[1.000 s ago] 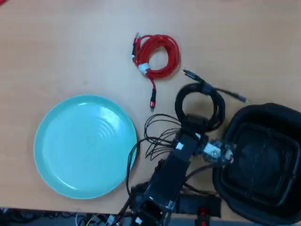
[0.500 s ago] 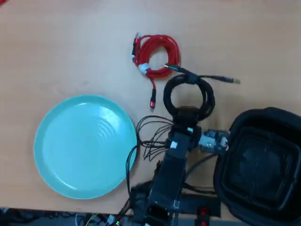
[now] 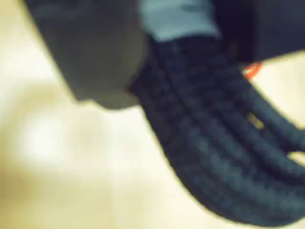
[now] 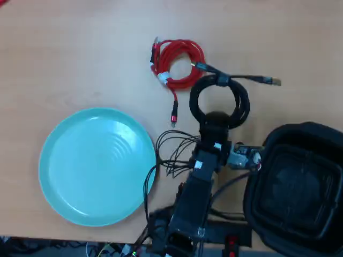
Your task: Put a black charging cable in a black bowl and put a red charging cable in a green bowl
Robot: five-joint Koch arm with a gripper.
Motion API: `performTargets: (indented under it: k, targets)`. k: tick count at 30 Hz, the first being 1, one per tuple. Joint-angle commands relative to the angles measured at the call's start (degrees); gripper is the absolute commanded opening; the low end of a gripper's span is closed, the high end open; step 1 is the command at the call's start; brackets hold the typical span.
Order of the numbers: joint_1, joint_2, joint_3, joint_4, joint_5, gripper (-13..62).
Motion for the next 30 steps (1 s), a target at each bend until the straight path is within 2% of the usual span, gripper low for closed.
performTargets:
  k: [1,5,10,30]
  targets:
    - [-0.4,6.1,-36.5,-22.8,0.4,-6.3]
    - [-0.1,6.2,-32.2,-34.7,0.8,-6.2]
    - [2.1,6.2,-33.0,-38.4,-0.4,-6.2]
    - [38.0,6.2,-29.2,-36.1,-0.1,-6.2]
